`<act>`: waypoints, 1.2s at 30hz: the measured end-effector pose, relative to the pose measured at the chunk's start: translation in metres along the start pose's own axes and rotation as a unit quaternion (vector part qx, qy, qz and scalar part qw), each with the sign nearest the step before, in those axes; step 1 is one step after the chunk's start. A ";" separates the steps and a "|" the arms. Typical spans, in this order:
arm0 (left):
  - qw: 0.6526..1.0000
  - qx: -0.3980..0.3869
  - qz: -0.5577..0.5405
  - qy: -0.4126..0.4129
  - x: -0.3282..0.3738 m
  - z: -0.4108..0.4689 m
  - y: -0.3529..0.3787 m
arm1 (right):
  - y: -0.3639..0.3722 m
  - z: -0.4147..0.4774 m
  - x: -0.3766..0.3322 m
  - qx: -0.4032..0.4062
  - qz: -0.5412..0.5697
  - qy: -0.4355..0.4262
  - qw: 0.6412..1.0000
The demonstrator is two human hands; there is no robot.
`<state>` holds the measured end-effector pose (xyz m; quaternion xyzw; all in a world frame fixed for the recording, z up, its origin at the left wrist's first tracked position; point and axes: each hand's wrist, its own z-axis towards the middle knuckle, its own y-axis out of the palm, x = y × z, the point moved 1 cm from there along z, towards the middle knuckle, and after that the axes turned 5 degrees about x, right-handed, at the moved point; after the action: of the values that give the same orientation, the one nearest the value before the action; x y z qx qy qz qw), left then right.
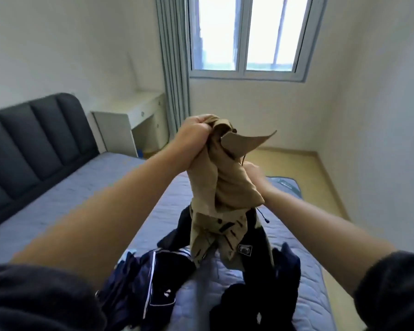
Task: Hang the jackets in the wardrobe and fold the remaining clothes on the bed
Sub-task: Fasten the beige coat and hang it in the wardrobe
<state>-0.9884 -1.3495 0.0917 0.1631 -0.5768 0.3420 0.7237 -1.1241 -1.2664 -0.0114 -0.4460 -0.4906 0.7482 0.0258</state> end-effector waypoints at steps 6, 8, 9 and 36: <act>0.969 0.066 0.171 0.168 0.138 0.005 -0.070 | -0.117 -0.021 -0.087 0.161 0.110 -0.151 0.969; 0.825 0.113 0.501 0.235 0.158 0.009 -0.104 | -0.152 -0.025 -0.117 0.199 0.135 -0.159 0.958; 0.732 0.147 0.620 0.241 0.161 0.010 -0.117 | -0.165 -0.028 -0.130 0.190 0.153 -0.154 0.957; 0.978 0.051 0.084 0.182 0.061 -0.055 -0.029 | -0.210 -0.081 -0.148 -0.064 0.145 -0.059 0.986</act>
<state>-0.9228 -1.3167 0.1387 0.0861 -0.4289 0.4543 0.7760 -1.0628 -1.1707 0.2327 -0.4687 -0.4680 0.7359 -0.1405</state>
